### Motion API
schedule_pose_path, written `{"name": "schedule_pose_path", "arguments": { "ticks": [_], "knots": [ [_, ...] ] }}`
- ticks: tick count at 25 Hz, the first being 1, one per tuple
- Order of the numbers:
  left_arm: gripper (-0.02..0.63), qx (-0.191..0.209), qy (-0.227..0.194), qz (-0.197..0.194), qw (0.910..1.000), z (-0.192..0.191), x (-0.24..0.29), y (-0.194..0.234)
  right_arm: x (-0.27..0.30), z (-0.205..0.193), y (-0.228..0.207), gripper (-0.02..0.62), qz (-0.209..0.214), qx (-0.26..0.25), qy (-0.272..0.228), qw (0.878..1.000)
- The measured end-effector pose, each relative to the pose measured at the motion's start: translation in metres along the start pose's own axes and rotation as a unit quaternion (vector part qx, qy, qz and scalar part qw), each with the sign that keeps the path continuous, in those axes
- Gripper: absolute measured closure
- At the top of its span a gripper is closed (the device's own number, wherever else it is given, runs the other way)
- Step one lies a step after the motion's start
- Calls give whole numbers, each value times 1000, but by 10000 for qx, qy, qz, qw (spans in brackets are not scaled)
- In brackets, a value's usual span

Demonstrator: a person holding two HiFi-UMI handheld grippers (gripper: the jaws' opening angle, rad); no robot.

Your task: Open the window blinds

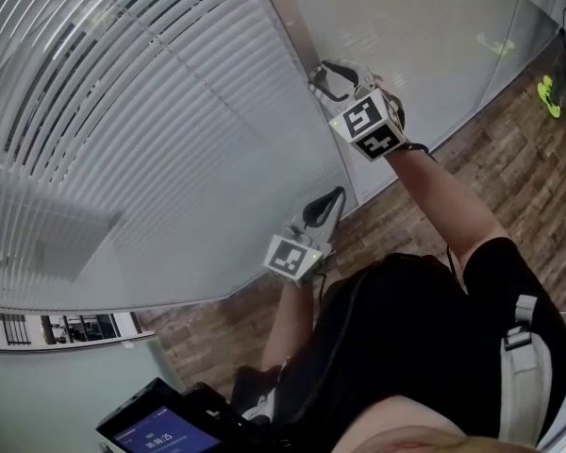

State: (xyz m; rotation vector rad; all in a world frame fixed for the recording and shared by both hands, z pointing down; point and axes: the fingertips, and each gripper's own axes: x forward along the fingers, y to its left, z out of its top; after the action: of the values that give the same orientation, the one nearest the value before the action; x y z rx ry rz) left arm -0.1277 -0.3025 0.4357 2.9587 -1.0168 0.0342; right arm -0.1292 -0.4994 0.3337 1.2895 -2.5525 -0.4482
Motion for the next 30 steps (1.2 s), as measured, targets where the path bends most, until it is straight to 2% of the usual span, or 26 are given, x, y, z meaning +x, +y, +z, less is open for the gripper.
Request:
{"name": "schedule_pose_path", "arguments": {
  "ticks": [3,7,11,15,20,24,27,30],
  "knots": [
    [603,-72,19,61,10000,-3,-3,2,-6,-1,3,403,25,27,-99,9999],
    [603,-104,-2,125,9999,-3,-5,8,-18,-4,6,403,145,423,-350,9984],
    [603,-143,-5,166,9998,-3,-7,12,-43,-10,13,475,246,491,-618,9966],
    [603,-179,-7,186,9997,-4,-10,18,-74,-23,37,561,609,370,-815,9941],
    [603,-215,-36,325,9992,-7,-16,28,-103,-55,69,588,893,406,-601,9934],
    [603,-252,-45,378,9990,-14,-20,28,-127,-87,89,589,1157,702,-470,9897],
    [603,-315,24,394,9987,-21,-22,25,-144,-114,97,589,1338,929,-164,9865],
    [603,-437,156,359,9983,-30,-28,20,-157,-134,110,589,1670,1294,71,9774]
  ]
}}
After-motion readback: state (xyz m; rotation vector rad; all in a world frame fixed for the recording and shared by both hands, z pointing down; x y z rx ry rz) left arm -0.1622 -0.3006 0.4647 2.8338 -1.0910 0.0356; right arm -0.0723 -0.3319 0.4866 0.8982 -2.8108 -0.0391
